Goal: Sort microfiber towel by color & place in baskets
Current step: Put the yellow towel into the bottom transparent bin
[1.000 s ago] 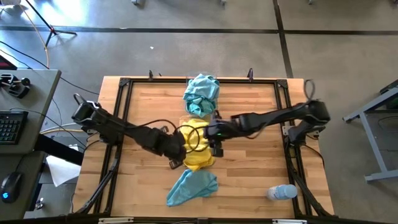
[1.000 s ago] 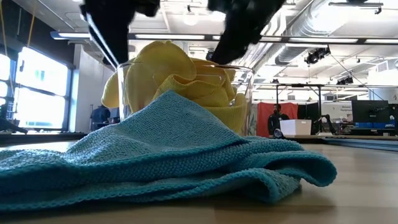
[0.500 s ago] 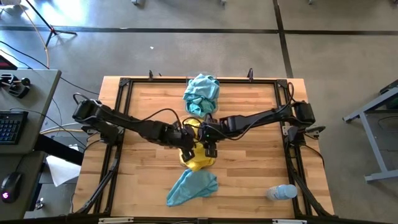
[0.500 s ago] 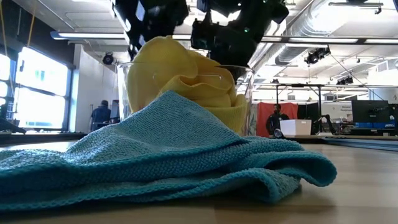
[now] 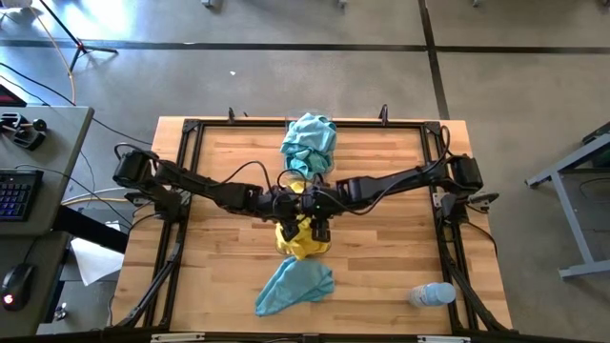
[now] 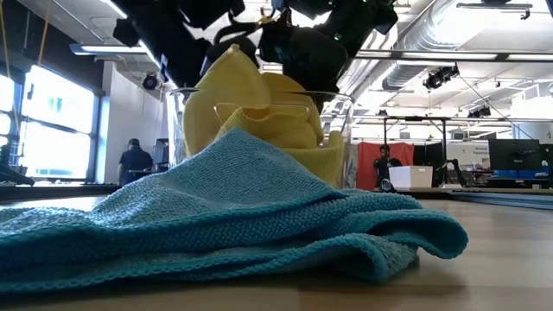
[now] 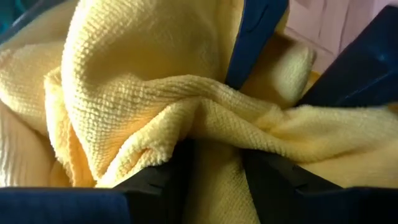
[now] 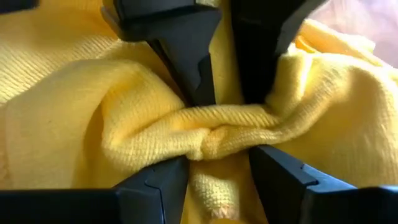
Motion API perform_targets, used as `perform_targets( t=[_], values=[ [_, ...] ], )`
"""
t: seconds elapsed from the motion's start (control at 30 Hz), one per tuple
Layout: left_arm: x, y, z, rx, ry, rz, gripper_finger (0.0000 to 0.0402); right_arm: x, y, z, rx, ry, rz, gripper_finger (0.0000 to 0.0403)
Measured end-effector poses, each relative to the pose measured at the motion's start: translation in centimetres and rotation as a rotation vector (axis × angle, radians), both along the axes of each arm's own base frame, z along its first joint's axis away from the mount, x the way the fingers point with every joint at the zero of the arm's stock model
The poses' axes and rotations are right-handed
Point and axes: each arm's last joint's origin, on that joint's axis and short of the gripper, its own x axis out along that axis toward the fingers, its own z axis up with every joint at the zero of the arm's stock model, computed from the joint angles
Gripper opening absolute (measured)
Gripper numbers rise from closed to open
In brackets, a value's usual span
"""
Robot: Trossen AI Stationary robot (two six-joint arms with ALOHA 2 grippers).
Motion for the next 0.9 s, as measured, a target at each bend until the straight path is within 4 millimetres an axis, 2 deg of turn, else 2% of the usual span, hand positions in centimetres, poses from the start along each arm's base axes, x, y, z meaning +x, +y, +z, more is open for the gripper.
perform_targets(
  t=[0.17, 0.4, 0.5, 0.6, 0.9],
  values=[
    [0.0, 0.1, 0.1, -0.028, 0.001, 0.032, 0.0140, -0.1, 0.0, 0.0, -0.002, 0.007, 0.001, 0.0165],
    [0.4, -0.6, 2.6, -0.016, -0.055, 0.000, 0.0140, -0.3, 0.0, -0.1, -0.002, 0.032, -0.001, 0.0165],
    [0.0, -0.6, 4.0, -0.015, -0.059, -0.004, 0.0140, -0.6, 0.0, 0.1, 0.000, 0.052, -0.007, 0.0165],
    [-0.5, -0.6, 5.4, -0.016, -0.079, -0.005, 0.0140, -1.0, -0.1, 0.8, 0.003, 0.050, -0.011, 0.0165],
    [-3.0, -0.9, 8.7, -0.020, -0.127, -0.013, 0.0140, -2.1, -0.2, 4.4, 0.010, -0.066, -0.022, 0.0165]
  ],
)
